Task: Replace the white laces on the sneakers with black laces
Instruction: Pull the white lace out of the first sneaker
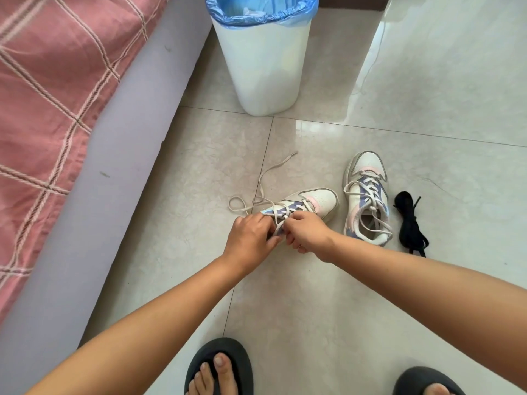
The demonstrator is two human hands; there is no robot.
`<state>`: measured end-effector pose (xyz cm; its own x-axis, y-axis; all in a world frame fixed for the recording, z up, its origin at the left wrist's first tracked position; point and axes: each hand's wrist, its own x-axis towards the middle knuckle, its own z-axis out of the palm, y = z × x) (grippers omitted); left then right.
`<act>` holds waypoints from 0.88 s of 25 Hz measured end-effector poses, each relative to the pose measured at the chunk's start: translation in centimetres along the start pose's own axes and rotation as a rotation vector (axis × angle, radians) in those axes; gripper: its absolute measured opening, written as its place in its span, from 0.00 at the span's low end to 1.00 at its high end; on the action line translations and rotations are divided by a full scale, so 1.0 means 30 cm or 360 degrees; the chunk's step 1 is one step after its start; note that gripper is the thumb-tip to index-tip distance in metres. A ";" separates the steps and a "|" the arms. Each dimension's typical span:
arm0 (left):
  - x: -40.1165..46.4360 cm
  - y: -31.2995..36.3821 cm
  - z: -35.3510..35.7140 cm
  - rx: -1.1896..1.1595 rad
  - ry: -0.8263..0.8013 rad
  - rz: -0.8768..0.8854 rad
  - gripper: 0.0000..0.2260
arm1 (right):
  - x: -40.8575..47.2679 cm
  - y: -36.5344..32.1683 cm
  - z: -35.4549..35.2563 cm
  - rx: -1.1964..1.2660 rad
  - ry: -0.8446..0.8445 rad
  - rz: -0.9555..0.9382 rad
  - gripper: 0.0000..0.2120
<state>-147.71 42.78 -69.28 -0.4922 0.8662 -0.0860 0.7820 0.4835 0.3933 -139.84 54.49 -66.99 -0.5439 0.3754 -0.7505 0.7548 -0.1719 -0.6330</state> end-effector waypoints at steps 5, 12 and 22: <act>-0.002 -0.018 0.003 -0.0093 0.0026 -0.0056 0.09 | 0.054 0.013 -0.135 -0.1931 0.0620 -0.0889 0.07; 0.006 -0.008 0.007 -0.0082 0.0033 -0.0042 0.08 | 0.066 0.091 -0.065 -0.2236 0.0791 -0.1843 0.04; 0.006 -0.006 -0.007 -0.0119 0.0025 -0.0036 0.08 | 0.027 0.066 -0.051 -0.2361 0.0490 -0.1881 0.06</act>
<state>-148.02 42.83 -69.18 -0.5158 0.8528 -0.0814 0.7402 0.4915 0.4588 -138.23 55.86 -68.55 -0.9889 -0.1444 0.0349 -0.1426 0.9885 0.0496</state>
